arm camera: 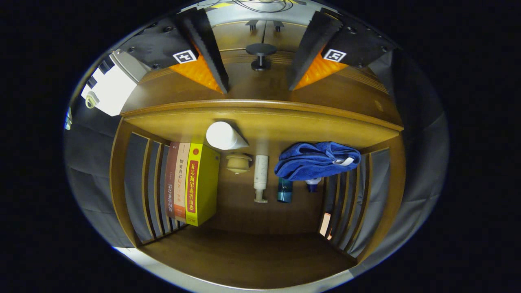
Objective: Pull open the drawer, take out the items inside it, and place them on the countertop above the cabinet.
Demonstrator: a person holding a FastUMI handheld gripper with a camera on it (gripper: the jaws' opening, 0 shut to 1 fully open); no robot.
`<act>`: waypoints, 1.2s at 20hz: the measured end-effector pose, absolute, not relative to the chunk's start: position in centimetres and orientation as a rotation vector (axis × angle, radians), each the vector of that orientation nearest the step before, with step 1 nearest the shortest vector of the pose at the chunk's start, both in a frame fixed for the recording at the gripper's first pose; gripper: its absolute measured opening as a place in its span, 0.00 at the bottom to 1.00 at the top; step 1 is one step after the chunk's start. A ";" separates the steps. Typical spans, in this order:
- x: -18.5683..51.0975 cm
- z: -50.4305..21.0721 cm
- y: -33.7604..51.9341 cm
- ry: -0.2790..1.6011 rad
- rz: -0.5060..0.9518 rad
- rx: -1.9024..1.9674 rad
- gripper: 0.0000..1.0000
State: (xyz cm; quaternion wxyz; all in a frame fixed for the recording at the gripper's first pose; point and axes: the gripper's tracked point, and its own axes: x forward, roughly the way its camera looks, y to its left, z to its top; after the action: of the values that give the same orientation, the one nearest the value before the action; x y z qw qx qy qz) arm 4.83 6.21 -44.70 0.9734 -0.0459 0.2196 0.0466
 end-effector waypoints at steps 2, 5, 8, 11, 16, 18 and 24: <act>4.9 -42.8 6.0 0.419 0.104 -0.056 0.98; 4.9 -38.1 5.1 0.366 0.122 -0.089 0.98; 5.4 -31.6 4.8 0.291 0.144 -0.140 0.98; 6.0 -25.2 5.3 0.221 0.159 -0.130 0.98; 5.5 -18.9 6.0 0.183 0.195 -0.044 0.98; 4.6 -17.3 5.8 0.181 0.216 -0.042 0.98; 1.8 -15.8 3.9 0.168 0.231 -0.049 0.98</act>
State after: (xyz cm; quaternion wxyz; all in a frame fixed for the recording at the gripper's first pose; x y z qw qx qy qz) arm 1.85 3.91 -15.84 0.9895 -0.0245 0.0839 0.1151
